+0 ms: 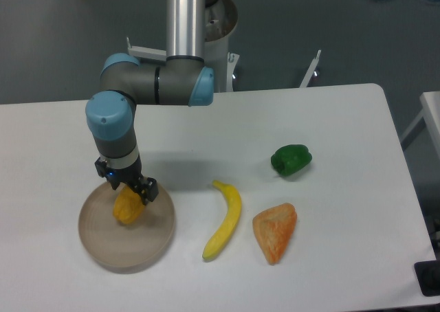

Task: Pick up the yellow pepper from the plate
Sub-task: 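Lower the gripper onto the yellow pepper and close on it, then lift the yellow pepper off the plate and carry it toward the orange wedge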

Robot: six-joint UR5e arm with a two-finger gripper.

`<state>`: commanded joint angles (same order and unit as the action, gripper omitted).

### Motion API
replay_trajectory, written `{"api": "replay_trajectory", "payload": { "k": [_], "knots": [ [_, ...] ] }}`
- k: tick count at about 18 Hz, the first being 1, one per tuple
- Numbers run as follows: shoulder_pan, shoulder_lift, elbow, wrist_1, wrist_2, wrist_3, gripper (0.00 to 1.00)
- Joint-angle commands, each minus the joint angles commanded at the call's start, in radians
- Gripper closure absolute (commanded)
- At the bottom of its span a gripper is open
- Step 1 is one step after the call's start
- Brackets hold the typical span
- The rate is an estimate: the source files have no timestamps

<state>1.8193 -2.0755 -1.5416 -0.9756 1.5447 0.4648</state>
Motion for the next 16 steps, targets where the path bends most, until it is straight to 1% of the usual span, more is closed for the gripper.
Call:
{"api": "replay_trajectory", "payload": {
  "k": [2,4,7,10,12,13,14,16],
  "knots": [
    [0.000,-0.002,0.000,-0.002,-0.002,0.000,0.49],
    [0.000,-0.002,0.005,-0.002,0.000,0.002,0.51],
    [0.000,0.000,0.012,-0.003,0.000,0.008,0.52],
    [0.011,0.009,0.044,-0.012,0.002,0.020,0.52],
    [0.049,0.021,0.069,-0.023,0.017,0.053,0.52],
    [0.075,0.043,0.074,-0.023,0.024,0.090,0.52],
    [0.096,0.063,0.074,-0.026,0.028,0.136,0.52],
    [0.164,0.078,0.077,-0.049,0.029,0.240,0.52]
  ]
}}
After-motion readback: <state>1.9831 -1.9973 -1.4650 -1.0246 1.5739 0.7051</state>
